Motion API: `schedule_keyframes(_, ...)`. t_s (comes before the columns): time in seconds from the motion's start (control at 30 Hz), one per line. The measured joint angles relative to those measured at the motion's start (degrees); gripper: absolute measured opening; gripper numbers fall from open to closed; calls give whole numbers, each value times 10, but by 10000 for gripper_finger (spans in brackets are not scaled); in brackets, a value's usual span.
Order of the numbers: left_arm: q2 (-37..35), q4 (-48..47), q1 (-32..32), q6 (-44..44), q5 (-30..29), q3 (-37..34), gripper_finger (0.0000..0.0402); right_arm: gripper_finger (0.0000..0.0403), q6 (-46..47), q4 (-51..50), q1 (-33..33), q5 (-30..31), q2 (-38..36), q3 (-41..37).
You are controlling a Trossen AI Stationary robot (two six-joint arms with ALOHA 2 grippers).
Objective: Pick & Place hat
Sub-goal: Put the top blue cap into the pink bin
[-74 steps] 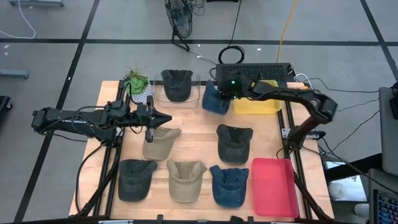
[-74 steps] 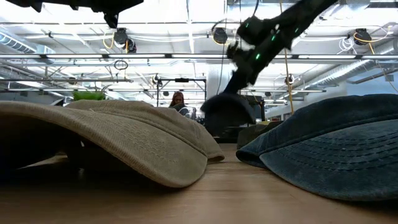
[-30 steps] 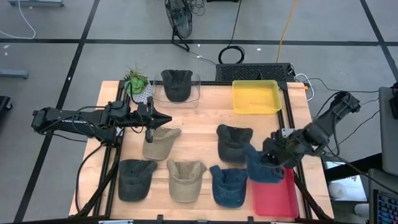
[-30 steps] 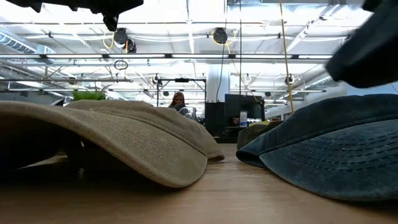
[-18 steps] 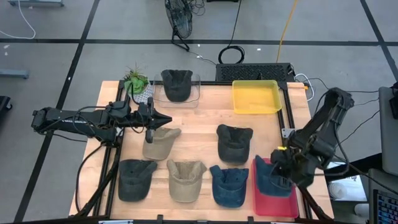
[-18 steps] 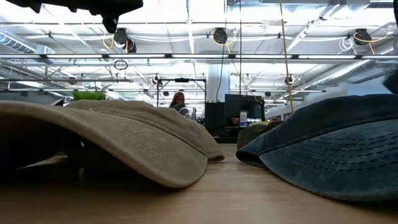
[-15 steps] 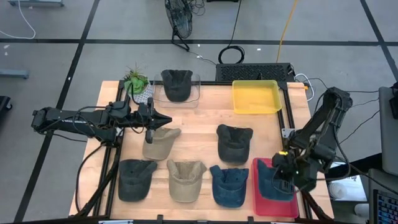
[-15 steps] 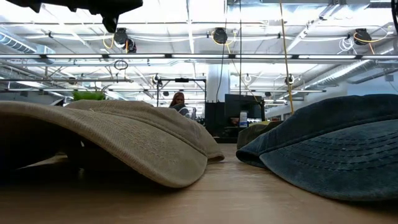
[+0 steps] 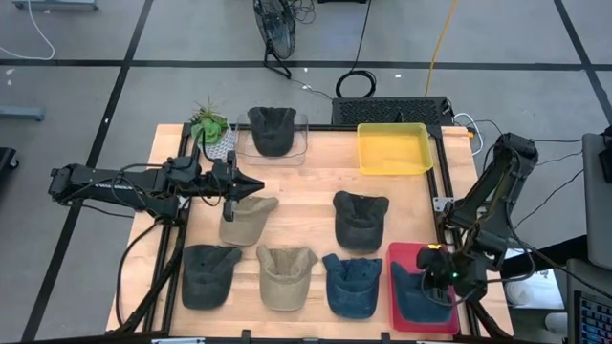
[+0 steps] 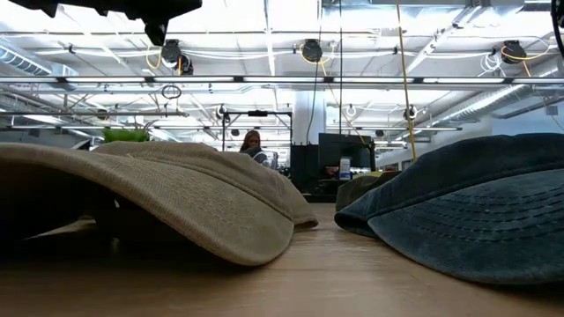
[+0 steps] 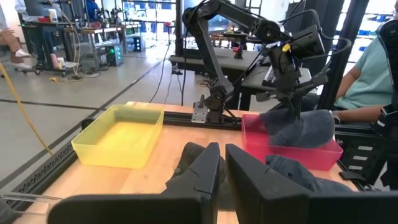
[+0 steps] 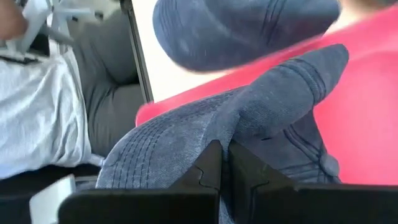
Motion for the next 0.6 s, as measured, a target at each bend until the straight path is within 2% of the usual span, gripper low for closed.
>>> schedule_keyframes(0.3,0,-4,0,0,0,0,40,13,48,84,-1,-58,-4,-72)
schedule_keyframes(0.6,0,-4,0,1,0,0,40,62,62,93,-1,-71,-10,-88)
